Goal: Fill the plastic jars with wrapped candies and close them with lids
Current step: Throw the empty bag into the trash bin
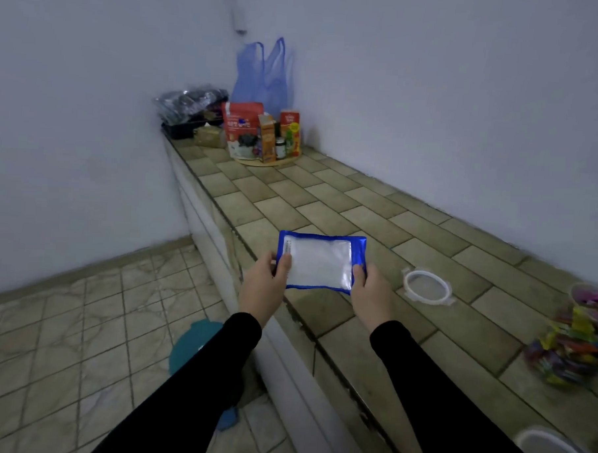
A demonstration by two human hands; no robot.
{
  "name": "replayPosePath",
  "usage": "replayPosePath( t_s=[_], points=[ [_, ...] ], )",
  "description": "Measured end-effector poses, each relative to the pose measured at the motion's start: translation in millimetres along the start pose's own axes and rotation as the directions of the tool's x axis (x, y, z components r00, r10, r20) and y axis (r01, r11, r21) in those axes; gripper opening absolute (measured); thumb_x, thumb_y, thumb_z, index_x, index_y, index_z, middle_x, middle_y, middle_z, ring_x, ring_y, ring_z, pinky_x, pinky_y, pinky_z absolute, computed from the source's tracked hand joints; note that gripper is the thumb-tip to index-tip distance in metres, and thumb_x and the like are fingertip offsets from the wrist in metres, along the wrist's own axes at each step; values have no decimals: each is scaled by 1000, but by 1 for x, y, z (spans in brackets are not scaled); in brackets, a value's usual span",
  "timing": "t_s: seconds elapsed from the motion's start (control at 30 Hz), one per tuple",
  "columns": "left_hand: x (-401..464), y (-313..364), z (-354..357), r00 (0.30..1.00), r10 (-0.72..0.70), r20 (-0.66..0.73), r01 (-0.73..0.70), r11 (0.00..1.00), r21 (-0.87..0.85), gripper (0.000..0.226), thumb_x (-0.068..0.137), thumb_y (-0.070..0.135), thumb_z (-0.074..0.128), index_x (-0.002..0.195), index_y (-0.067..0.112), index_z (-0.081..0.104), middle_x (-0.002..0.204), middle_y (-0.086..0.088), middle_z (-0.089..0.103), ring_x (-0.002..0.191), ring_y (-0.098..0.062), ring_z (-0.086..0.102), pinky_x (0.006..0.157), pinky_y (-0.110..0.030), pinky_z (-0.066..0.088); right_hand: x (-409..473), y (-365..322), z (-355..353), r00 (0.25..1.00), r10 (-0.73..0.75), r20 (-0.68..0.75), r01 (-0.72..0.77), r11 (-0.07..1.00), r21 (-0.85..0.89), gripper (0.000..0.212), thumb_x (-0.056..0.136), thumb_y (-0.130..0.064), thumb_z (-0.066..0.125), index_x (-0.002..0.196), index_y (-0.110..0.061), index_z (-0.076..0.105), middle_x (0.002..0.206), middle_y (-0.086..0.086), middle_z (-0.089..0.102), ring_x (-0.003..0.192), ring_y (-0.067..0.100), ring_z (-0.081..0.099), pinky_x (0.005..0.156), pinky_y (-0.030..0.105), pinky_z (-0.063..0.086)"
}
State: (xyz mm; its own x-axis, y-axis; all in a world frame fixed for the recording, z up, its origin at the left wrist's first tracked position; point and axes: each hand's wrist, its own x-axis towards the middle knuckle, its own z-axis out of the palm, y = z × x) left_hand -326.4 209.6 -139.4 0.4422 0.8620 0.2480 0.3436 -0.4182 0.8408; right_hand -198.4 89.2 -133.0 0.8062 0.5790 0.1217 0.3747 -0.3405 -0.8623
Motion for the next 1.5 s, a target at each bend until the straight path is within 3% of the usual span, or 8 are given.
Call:
replayPosePath(
  t_s=[0.3, 0.43, 0.6, 0.77, 0.93, 1.2, 1.3, 1.5],
  points=[
    [24, -48, -65, 983, -111, -145, 99, 991, -88, 26, 97, 42, 46, 98, 20, 59, 86, 0, 67, 76, -17, 64, 65, -33, 50, 22, -47, 78, 980, -119, 160, 115, 993, 29, 26, 102, -28, 33, 90, -10, 45, 72, 0, 45, 73, 23, 45, 62, 30, 32],
    [38, -91, -91, 964, -171, -203, 155, 984, -92, 23, 96, 41, 48, 92, 21, 60, 79, -1, 69, 73, -22, 64, 66, -40, 51, 32, -60, 130, 964, -154, 215, 157, 988, 2, 23, 102, -25, 35, 88, -10, 46, 83, 7, 51, 77, 25, 46, 64, 29, 29],
    [68, -150, -120, 932, -261, -253, 252, 965, -68, 18, 96, 39, 48, 83, 29, 55, 78, 2, 67, 73, -18, 63, 63, -33, 47, 52, -78, 210, 941, -125, 313, 169, 979, -118, 28, 102, -25, 33, 92, -4, 51, 96, 22, 59, 84, 34, 53, 67, 30, 32],
    [102, -193, -149, 894, -340, -291, 344, 938, -39, 21, 97, 39, 46, 86, 23, 56, 74, 2, 67, 67, -19, 60, 55, -29, 41, 80, -101, 279, 906, -148, 395, 234, 956, -179, 28, 101, -26, 33, 89, -8, 50, 96, 20, 61, 88, 34, 57, 71, 34, 41],
    [120, -236, -163, 858, -402, -320, 426, 905, 5, 20, 96, 40, 47, 91, 23, 58, 76, 4, 67, 68, -14, 61, 55, -27, 41, 86, -97, 333, 868, -65, 492, 173, 969, -177, 28, 102, -26, 31, 86, -8, 45, 79, 8, 50, 71, 22, 48, 62, 29, 35],
    [132, -251, -160, 838, -452, -306, 488, 871, 51, 21, 96, 41, 47, 94, 23, 57, 81, 5, 65, 72, -13, 60, 58, -27, 43, 97, -81, 360, 851, -11, 525, 128, 974, -187, 30, 102, -26, 30, 88, -6, 47, 86, 13, 53, 79, 27, 54, 69, 33, 42],
    [151, -255, -160, 850, -420, -318, 466, 880, 85, 22, 97, 40, 45, 93, 21, 57, 81, 3, 64, 74, -17, 61, 65, -35, 48, 110, -84, 374, 862, 10, 507, 121, 967, -224, 28, 102, -25, 29, 89, -6, 46, 85, 13, 52, 78, 27, 51, 69, 31, 40],
    [184, -290, -161, 846, -445, -293, 503, 849, 161, 26, 98, 37, 41, 94, 15, 54, 83, 1, 62, 75, -20, 59, 67, -37, 48, 129, -77, 421, 854, 123, 506, 51, 947, -317, 30, 101, -18, 32, 109, 3, 51, 111, 24, 59, 93, 34, 55, 70, 28, 35]
  ],
)
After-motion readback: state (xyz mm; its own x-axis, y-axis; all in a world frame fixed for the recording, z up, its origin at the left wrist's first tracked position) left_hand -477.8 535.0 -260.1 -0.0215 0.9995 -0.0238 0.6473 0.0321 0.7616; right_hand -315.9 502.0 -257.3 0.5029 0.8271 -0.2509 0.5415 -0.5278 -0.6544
